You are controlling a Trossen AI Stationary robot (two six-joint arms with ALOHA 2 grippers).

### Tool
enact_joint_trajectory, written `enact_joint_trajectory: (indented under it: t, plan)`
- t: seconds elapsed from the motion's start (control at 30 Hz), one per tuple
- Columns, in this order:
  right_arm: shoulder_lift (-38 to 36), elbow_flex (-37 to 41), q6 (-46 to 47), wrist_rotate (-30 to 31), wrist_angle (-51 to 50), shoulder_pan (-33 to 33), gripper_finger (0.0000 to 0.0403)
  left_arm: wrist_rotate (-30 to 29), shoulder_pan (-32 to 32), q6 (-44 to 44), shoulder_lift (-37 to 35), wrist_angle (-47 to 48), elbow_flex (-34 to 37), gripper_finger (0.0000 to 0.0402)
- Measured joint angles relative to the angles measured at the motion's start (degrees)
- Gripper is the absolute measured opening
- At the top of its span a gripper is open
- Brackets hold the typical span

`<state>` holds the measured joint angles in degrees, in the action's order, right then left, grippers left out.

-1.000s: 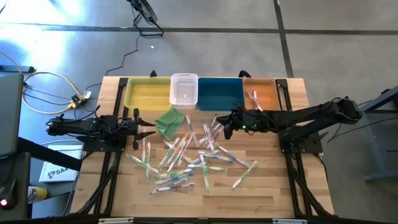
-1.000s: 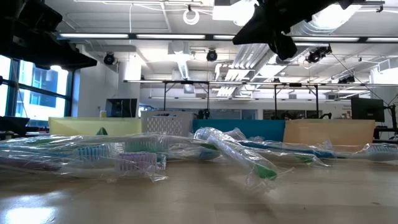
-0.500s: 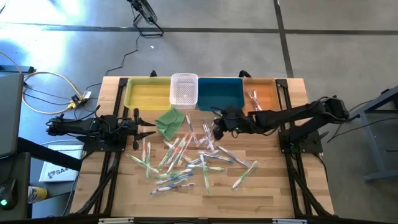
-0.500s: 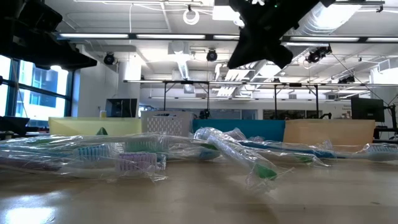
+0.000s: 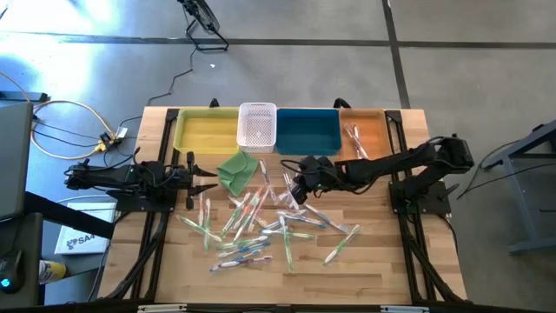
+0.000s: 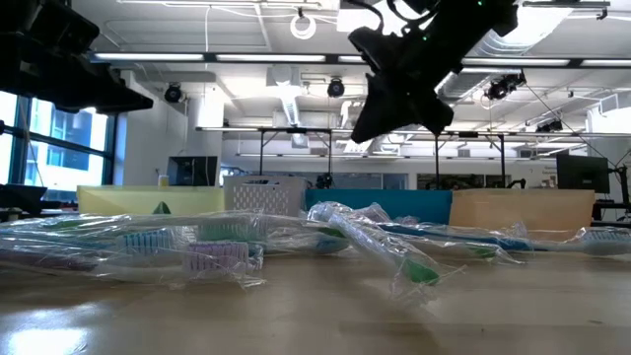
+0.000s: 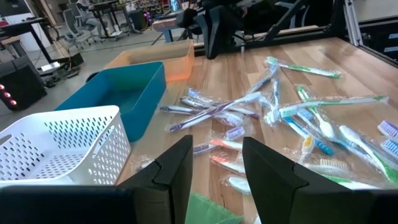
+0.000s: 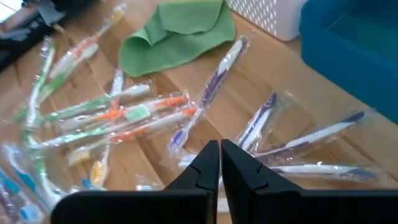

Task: Pick & Place Toothbrushes
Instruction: Put the violet toothbrush into the orange bin

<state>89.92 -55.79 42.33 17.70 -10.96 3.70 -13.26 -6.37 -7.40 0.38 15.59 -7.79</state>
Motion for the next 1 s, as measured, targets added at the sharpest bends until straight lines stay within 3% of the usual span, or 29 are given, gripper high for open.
enact_joint_trajectory:
  t: [0.4, 1.0]
  plan:
    - [0.68, 0.0, 3.52, -2.34, 0.02, 0.0, 0.0121, 0.0, -0.02, 0.0, 0.0, 0.09, -0.01, 0.0136]
    - [6.39, 0.03, 9.11, -6.27, 0.07, 0.45, 0.0126, 0.04, -0.02, 0.0, 0.0, 1.0, 0.0, 0.0136]
